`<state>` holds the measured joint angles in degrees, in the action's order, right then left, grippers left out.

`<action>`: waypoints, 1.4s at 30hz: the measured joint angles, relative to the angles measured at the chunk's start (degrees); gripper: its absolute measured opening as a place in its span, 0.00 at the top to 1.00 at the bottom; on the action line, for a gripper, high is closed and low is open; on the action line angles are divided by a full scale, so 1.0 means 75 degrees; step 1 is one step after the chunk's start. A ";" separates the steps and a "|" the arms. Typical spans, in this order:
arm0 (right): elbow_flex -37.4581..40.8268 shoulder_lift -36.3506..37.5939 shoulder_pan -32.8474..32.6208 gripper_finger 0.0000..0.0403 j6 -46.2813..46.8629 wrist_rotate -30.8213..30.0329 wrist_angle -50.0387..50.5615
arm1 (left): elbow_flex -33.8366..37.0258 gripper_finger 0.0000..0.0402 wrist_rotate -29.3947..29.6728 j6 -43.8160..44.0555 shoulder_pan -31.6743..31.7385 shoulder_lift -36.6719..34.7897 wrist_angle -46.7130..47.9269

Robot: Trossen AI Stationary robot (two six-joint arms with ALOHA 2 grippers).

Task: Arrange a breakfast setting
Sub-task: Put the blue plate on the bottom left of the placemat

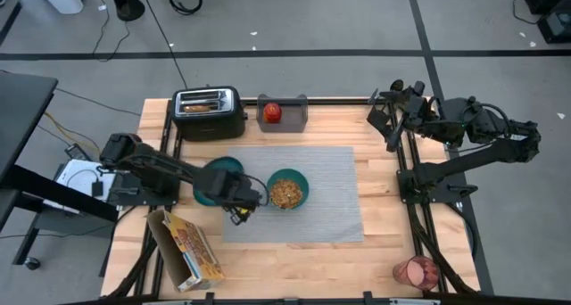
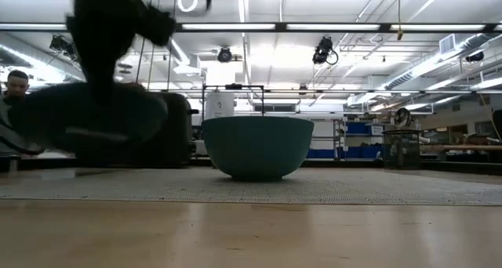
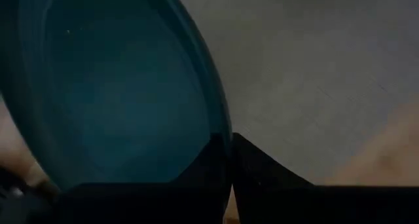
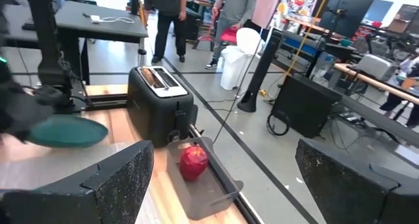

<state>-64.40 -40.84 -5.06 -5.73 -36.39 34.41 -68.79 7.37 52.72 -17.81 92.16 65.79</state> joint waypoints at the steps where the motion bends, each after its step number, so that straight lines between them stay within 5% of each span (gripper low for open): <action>1: 0.0000 0.0002 0.0002 0.07 0.0017 -0.0012 0.0000 | -0.0123 0.96 0.0028 -0.0118 -0.0161 -0.0075 0.0055; 9: 0.0000 0.0020 0.0003 0.07 0.0144 -0.0290 0.0009 | -0.0359 0.96 -0.0156 -0.1729 -0.1665 -0.0236 0.0104; 16: 0.0000 0.0020 0.0003 0.07 0.0424 -0.0427 0.0009 | -0.0361 0.96 -0.0559 -0.3256 -0.2168 -0.0224 -0.0399; 27: 0.0000 0.0020 0.0006 0.07 0.0418 -0.0631 0.0003 | -0.0370 0.95 -0.0613 -0.6524 -0.2120 0.0715 -0.1442; 42: 0.0000 -0.0017 0.0006 0.07 0.0427 -0.0554 0.0005 | -0.0367 0.94 -0.0553 -0.7946 -0.1455 0.1172 -0.2491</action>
<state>-64.40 -40.97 -5.02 -2.53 -40.55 34.45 -71.55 3.22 -6.87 -28.72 100.95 47.10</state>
